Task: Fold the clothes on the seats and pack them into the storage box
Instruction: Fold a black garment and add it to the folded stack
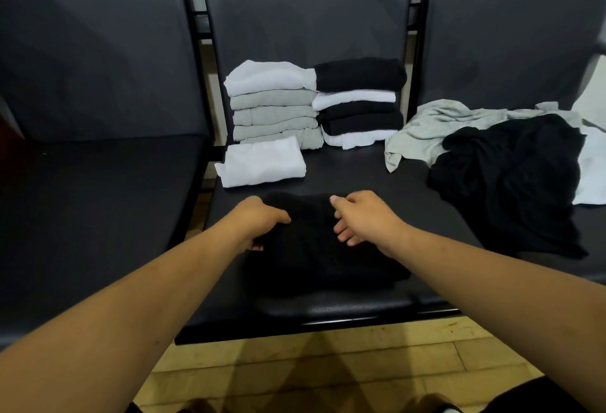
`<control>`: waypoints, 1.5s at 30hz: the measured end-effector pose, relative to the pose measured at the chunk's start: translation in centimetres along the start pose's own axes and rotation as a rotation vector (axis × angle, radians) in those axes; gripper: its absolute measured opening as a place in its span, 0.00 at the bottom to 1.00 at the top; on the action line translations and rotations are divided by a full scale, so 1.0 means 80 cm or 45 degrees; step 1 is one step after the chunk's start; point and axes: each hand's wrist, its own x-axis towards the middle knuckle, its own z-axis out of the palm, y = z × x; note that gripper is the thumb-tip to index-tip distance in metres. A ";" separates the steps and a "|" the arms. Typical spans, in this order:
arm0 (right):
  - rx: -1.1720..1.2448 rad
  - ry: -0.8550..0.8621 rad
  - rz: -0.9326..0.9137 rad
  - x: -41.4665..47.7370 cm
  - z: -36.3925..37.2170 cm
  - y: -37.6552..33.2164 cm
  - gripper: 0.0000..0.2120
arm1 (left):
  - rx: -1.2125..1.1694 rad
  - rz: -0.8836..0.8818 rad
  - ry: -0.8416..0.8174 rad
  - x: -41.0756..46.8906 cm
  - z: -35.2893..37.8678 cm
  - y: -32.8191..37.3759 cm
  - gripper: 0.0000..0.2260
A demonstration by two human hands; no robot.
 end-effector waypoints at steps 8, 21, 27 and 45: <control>1.072 -0.515 0.313 0.005 0.012 -0.001 0.39 | -0.483 0.424 -0.129 -0.032 -0.005 0.026 0.08; 1.217 -0.572 0.300 -0.001 0.011 0.007 0.17 | -0.687 -0.096 -0.333 -0.037 0.009 0.009 0.25; 1.279 -0.737 0.207 -0.008 0.015 -0.014 0.19 | -0.943 0.018 -0.403 -0.035 0.002 0.007 0.16; 1.267 -0.679 0.038 0.011 0.020 -0.044 0.23 | -1.611 0.327 -0.168 -0.028 -0.024 0.027 0.14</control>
